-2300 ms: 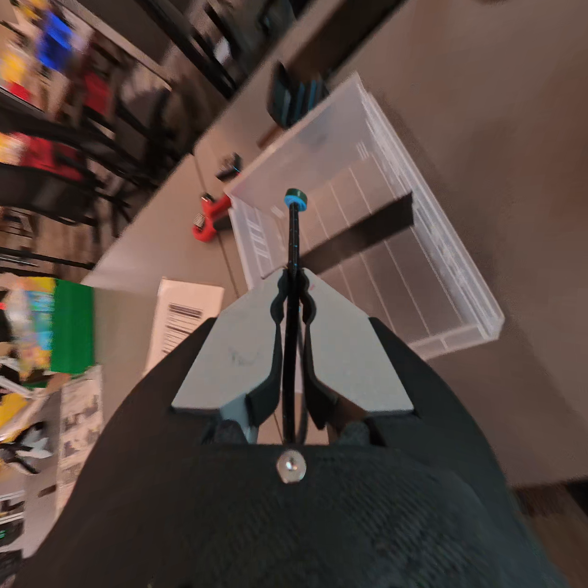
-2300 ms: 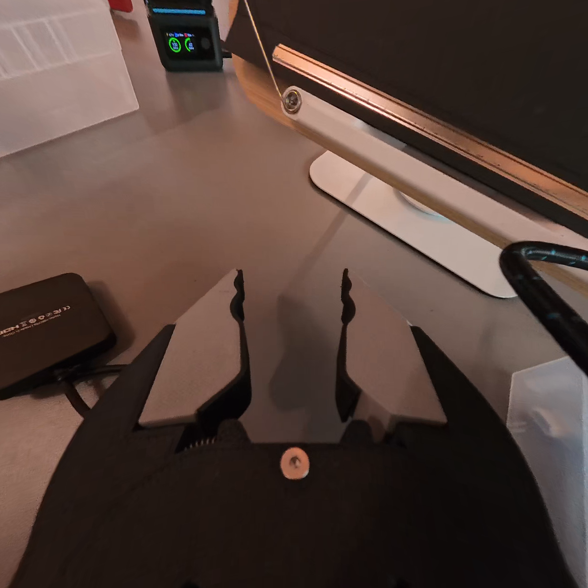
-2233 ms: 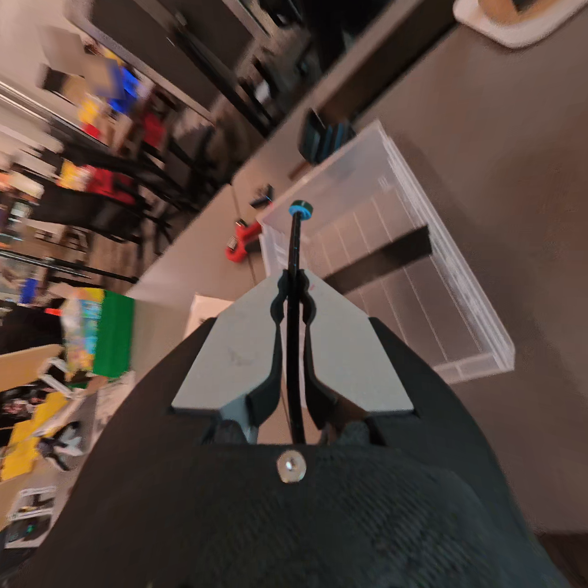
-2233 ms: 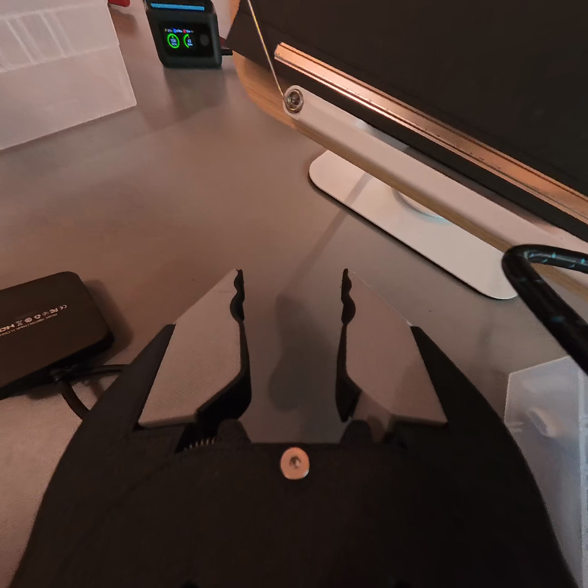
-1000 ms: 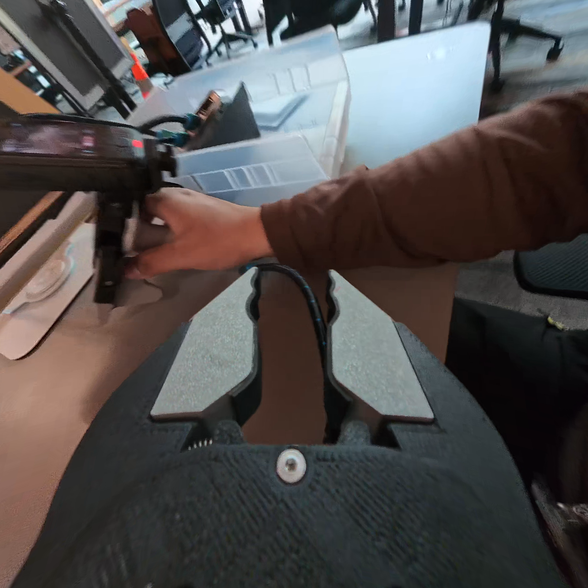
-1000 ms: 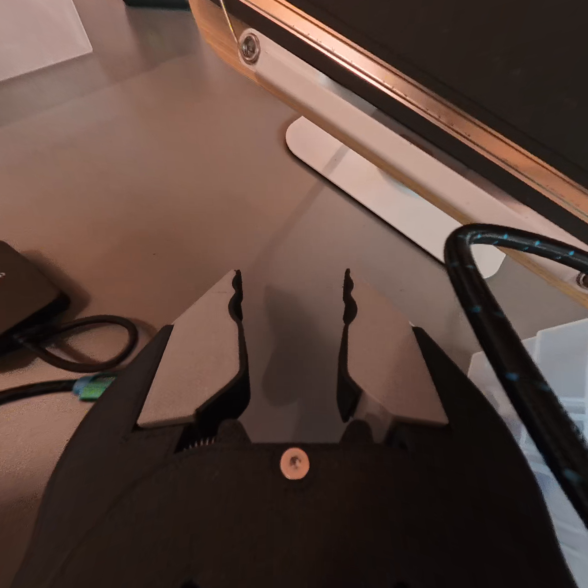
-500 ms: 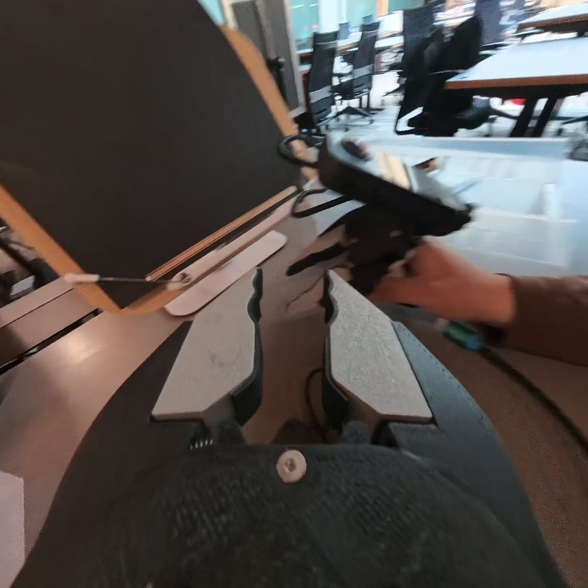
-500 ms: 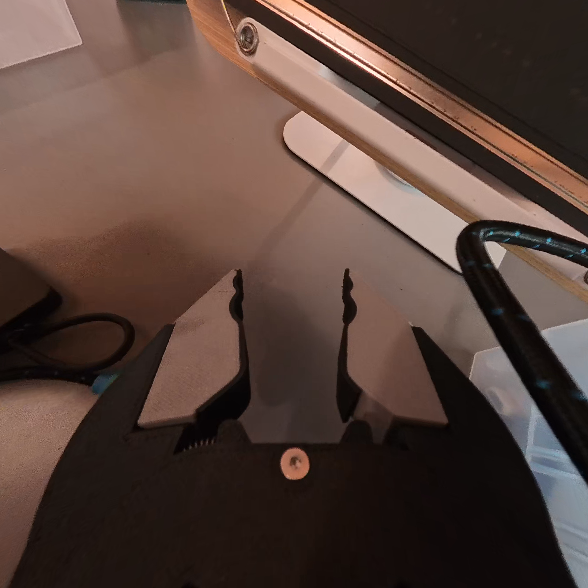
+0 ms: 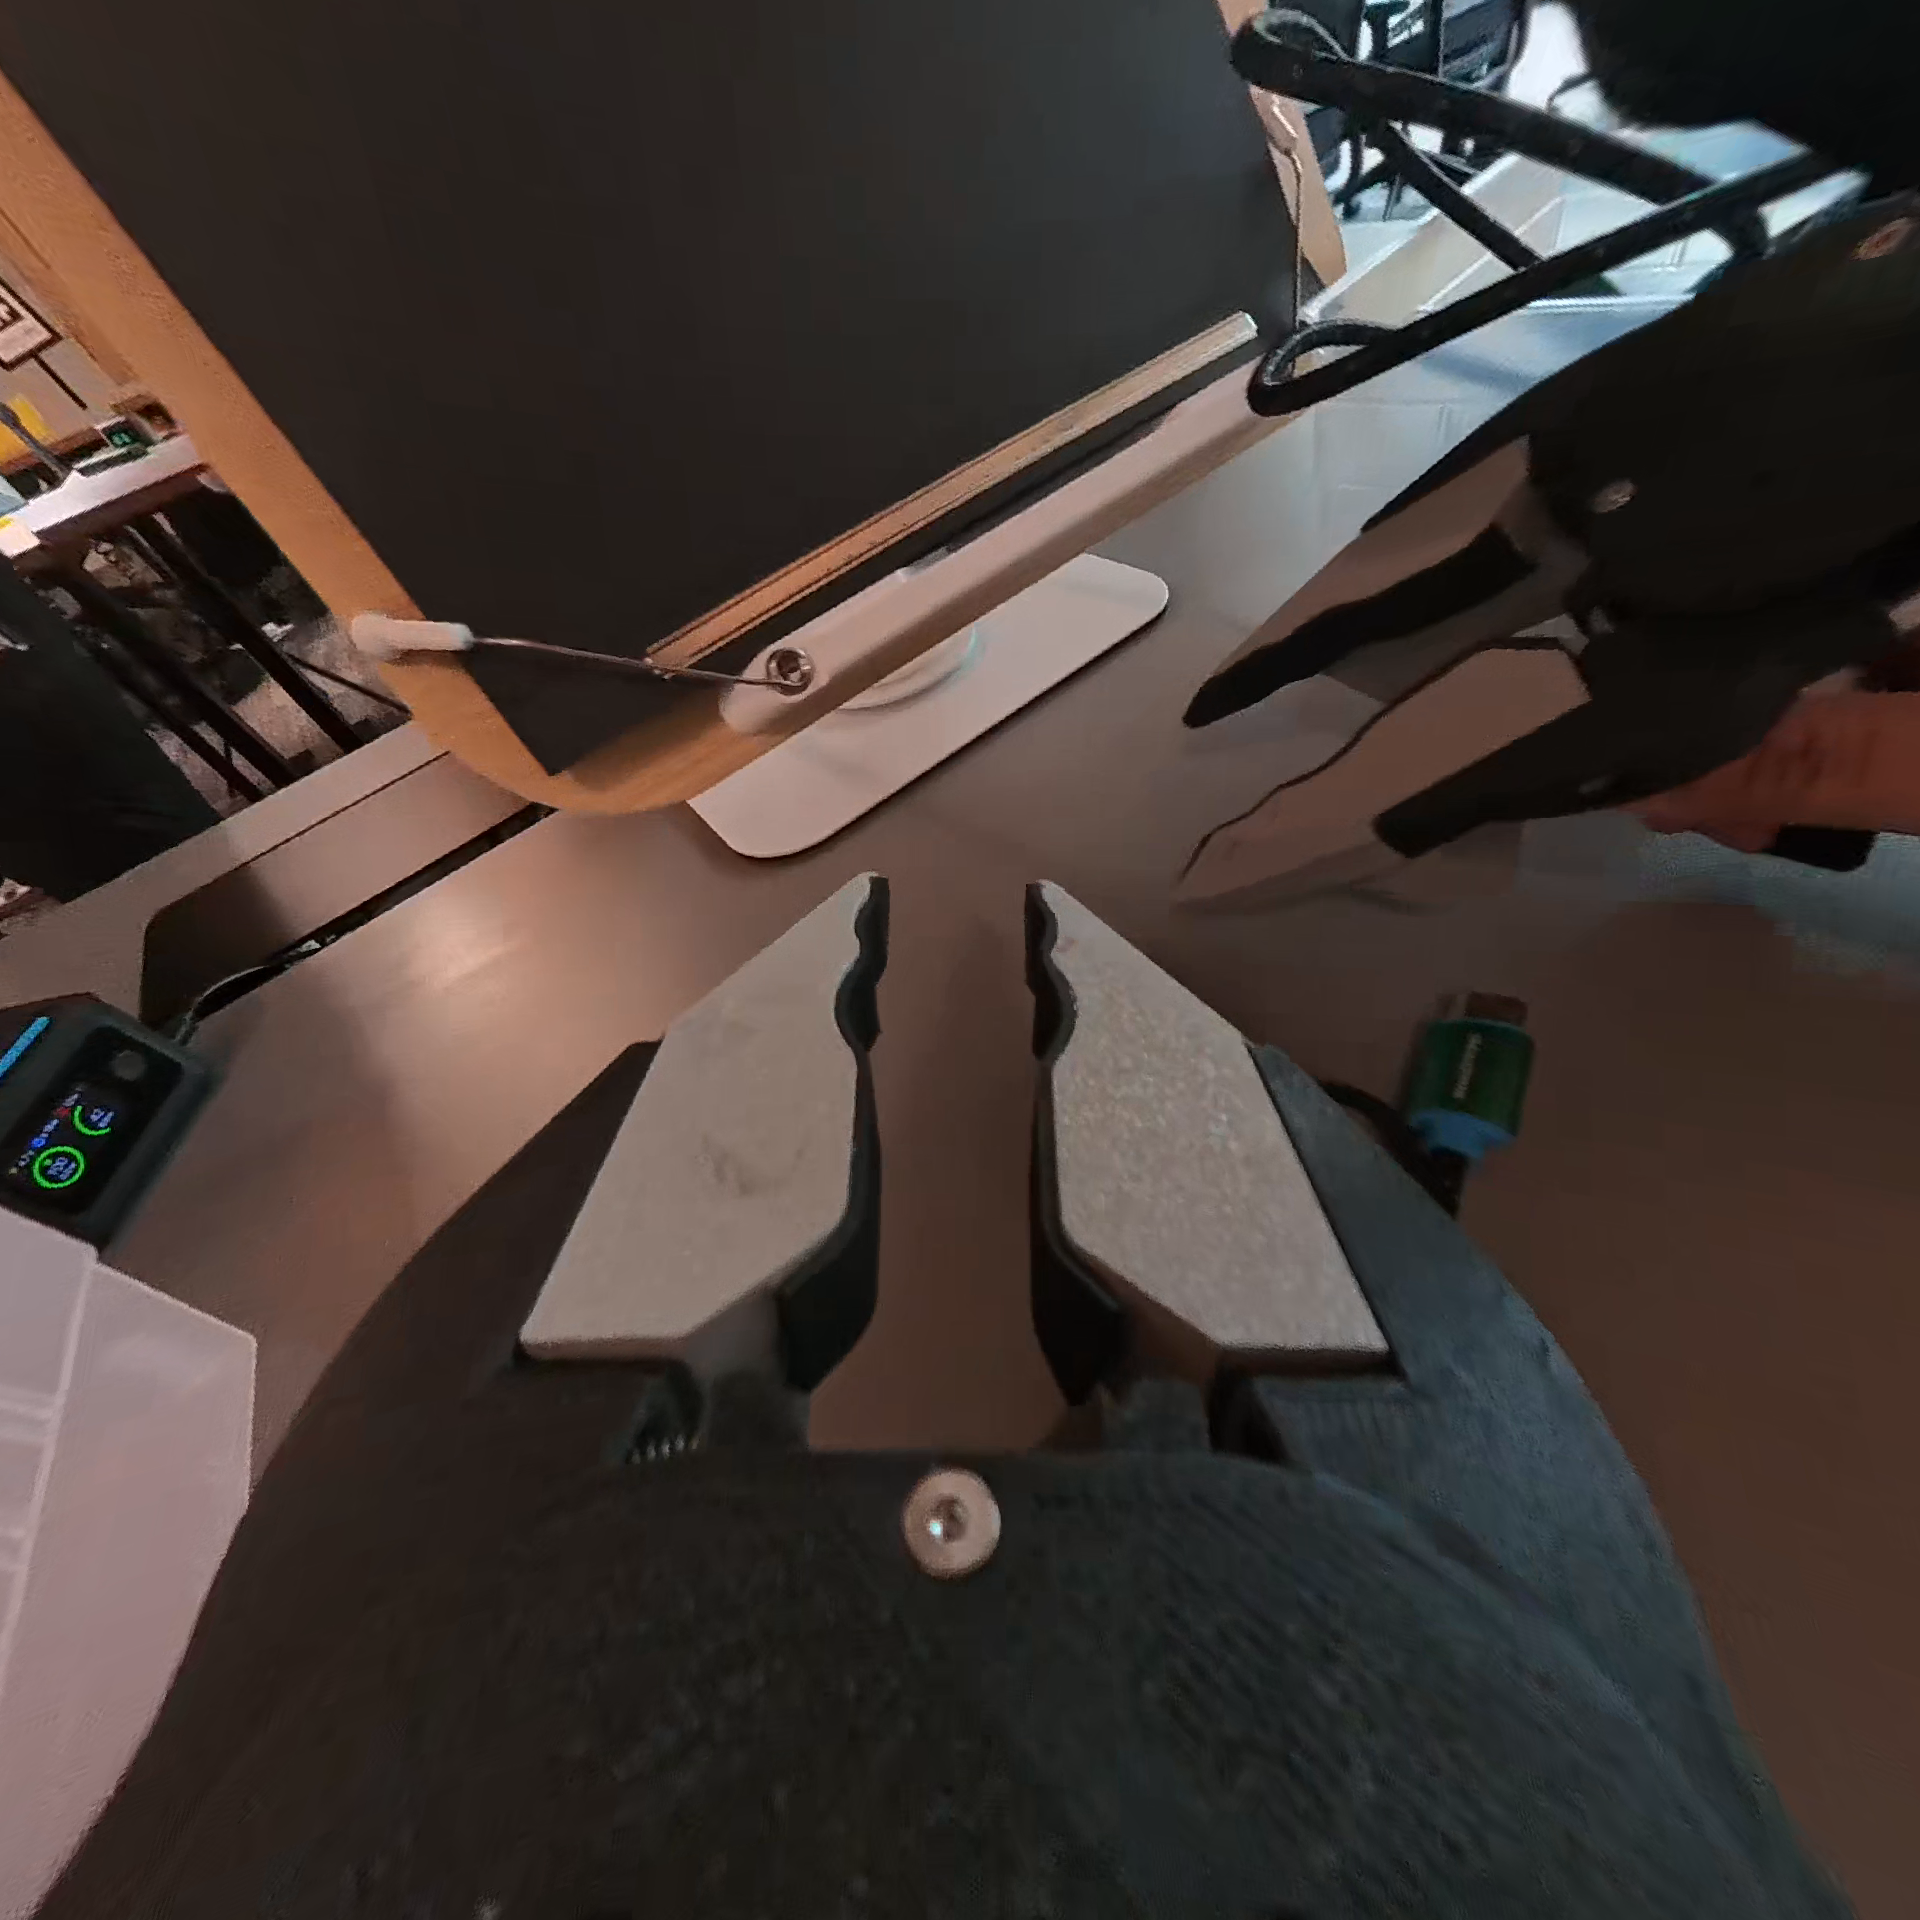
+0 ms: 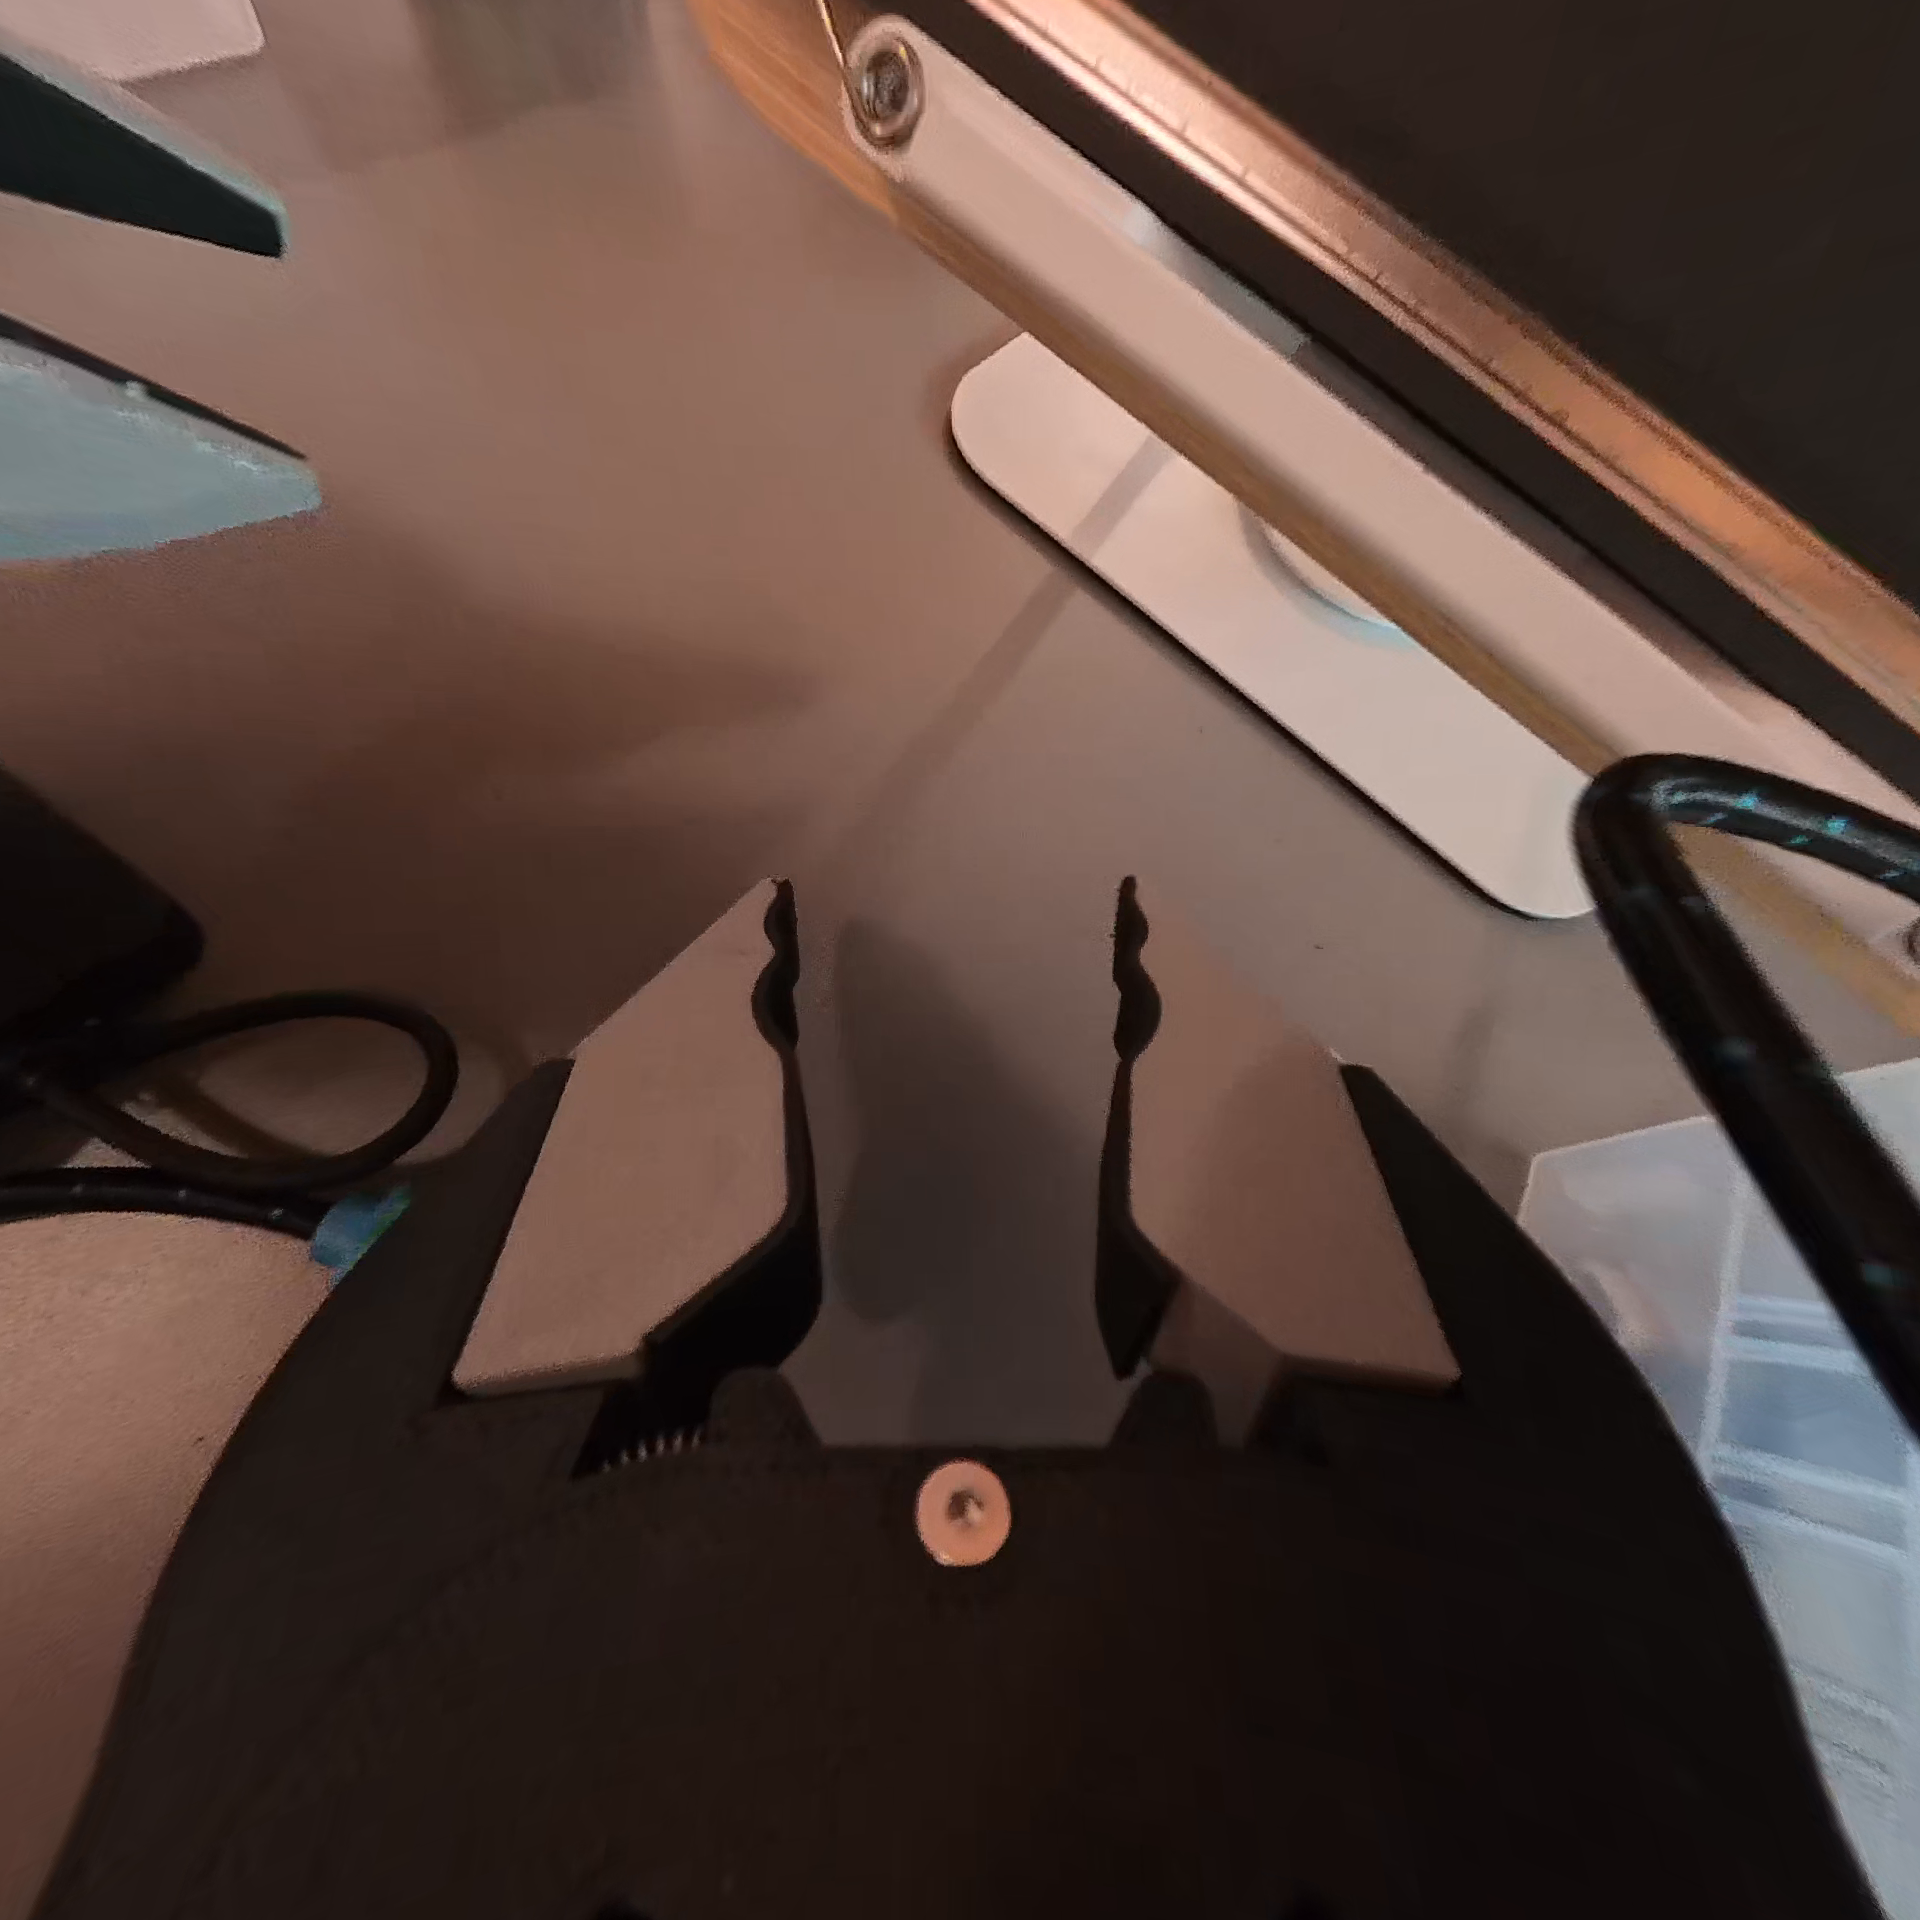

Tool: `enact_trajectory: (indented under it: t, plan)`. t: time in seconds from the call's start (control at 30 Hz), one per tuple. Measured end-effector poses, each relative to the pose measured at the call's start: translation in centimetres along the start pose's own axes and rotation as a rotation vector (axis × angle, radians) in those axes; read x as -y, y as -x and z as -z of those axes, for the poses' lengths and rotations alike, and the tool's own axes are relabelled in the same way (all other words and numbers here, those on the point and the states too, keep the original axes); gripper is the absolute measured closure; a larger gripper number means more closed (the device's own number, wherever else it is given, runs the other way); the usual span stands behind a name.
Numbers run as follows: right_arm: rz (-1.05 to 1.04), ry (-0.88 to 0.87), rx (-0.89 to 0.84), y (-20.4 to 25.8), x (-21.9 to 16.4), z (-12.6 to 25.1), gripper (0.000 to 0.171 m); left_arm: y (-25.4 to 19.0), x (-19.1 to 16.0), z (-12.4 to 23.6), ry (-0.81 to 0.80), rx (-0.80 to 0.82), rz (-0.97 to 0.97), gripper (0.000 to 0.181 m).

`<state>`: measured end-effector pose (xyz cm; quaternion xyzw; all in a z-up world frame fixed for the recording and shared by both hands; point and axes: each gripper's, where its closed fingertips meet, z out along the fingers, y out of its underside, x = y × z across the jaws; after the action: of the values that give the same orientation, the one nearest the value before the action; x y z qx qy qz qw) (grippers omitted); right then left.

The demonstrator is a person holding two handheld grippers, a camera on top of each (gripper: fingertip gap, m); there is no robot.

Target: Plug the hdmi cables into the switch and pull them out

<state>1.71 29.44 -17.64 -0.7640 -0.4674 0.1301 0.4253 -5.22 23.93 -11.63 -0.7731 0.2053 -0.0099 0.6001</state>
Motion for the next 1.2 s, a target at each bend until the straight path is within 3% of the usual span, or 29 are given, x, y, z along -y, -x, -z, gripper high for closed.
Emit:
enact_trajectory:
  t: [0.13, 0.3, 0.43, 0.63, 1.2]
  plan:
    - [-0.003, -0.054, 0.116, 2.2, 1.2, 1.7, 0.109, 1.3, 0.4, 0.5, -0.015, 0.051, 0.030, 0.160]
    - [0.172, -0.146, 0.473, 10.0, 2.4, 5.1, 0.114, 4.1, 0.8, 1.6, -0.050, 0.118, 0.138, 0.163]
    - [0.293, -0.101, 0.578, 14.8, 1.4, 5.6, 0.108, 5.5, 0.2, 1.7, -0.040, 0.142, 0.183, 0.164]
    - [0.342, 0.024, 0.551, 17.0, -0.3, 3.9, 0.105, 5.6, 0.9, 2.1, -0.066, 0.162, 0.153, 0.166]
    - [0.201, -0.066, 0.538, 14.4, 0.6, 3.8, 0.097, 4.6, -0.6, 0.9, -0.004, 0.154, 0.103, 0.167]
